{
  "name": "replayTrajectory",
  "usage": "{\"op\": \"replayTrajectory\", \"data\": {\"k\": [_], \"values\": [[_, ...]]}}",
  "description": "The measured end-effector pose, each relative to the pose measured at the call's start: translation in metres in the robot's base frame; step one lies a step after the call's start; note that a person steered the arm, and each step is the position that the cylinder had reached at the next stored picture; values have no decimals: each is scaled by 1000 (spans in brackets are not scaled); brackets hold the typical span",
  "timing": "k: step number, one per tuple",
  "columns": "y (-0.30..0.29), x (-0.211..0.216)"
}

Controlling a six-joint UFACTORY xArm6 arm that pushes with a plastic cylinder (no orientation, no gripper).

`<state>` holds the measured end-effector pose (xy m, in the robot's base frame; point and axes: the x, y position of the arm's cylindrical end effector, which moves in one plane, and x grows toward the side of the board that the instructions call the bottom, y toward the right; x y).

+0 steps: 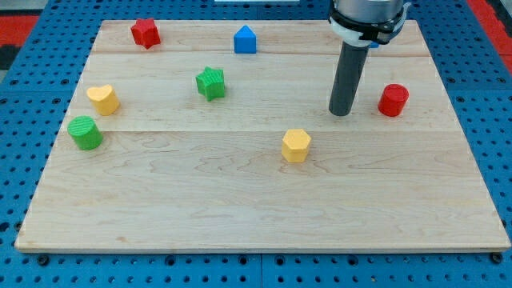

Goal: Move the red circle down to the blue cube

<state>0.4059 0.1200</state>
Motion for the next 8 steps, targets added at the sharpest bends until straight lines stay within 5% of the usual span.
{"op": "replayTrajectory", "data": {"k": [8], "values": [[-1,1]]}}
